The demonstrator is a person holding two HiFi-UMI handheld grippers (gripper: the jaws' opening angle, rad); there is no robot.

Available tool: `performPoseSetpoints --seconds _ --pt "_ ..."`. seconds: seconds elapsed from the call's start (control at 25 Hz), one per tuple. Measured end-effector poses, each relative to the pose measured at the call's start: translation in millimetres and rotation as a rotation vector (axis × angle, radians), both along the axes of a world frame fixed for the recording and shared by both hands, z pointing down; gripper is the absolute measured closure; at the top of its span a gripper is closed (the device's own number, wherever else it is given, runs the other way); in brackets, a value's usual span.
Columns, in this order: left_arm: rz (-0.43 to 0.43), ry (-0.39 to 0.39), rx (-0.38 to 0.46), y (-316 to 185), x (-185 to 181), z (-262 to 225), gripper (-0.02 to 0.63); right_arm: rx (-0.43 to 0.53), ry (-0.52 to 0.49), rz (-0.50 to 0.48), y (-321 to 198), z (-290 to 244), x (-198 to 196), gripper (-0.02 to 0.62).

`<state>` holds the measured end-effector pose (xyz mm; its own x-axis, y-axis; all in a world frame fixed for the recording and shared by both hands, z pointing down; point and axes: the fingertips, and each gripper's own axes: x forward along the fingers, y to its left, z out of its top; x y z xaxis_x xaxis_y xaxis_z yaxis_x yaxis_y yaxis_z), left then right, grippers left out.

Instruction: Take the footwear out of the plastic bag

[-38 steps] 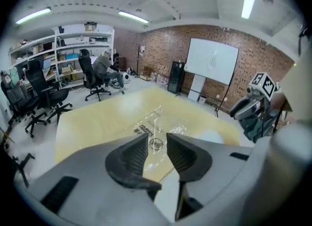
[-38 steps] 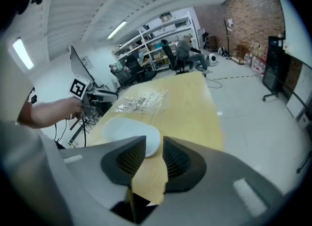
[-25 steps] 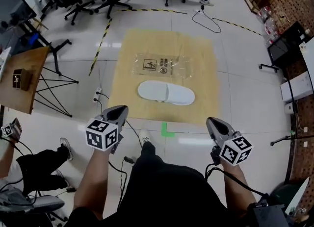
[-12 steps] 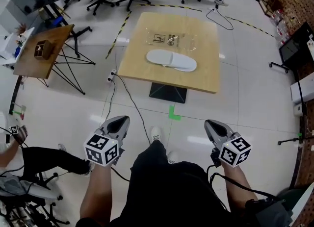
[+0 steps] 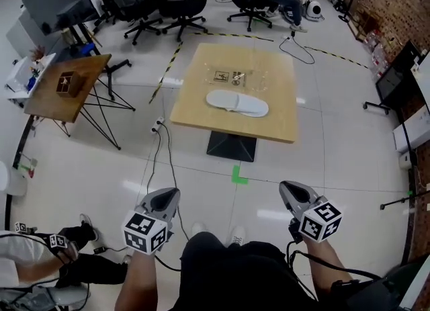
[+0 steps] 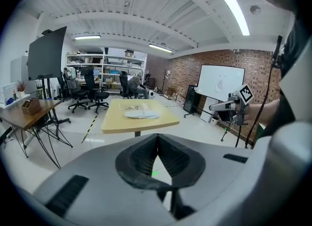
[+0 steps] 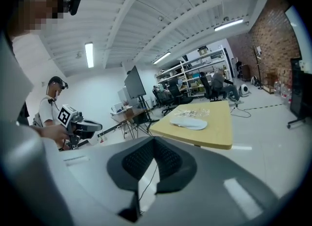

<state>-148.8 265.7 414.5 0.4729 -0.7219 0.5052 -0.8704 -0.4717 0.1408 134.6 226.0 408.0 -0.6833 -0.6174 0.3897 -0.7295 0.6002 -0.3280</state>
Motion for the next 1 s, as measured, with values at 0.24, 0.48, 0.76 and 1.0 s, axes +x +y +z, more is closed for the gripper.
performPoseSetpoints --seconds 0.24,0.48,0.76,1.0 --pt "0.029 0.039 0.016 -5 -17 -9 0.6 -0.017 0.014 0.043 27 -4 -19 0.595" --pt "0.171 0.056 -0.001 3 -15 -5 0.6 -0.037 0.008 0.168 69 -5 -43 0.595" --pt "0.253 0.074 -0.008 27 -22 2 0.6 -0.053 0.042 0.245 117 0 -64 0.595" --pt "0.185 0.091 -0.015 47 -26 1 0.6 -0.1 0.027 0.213 139 4 -61 0.595"
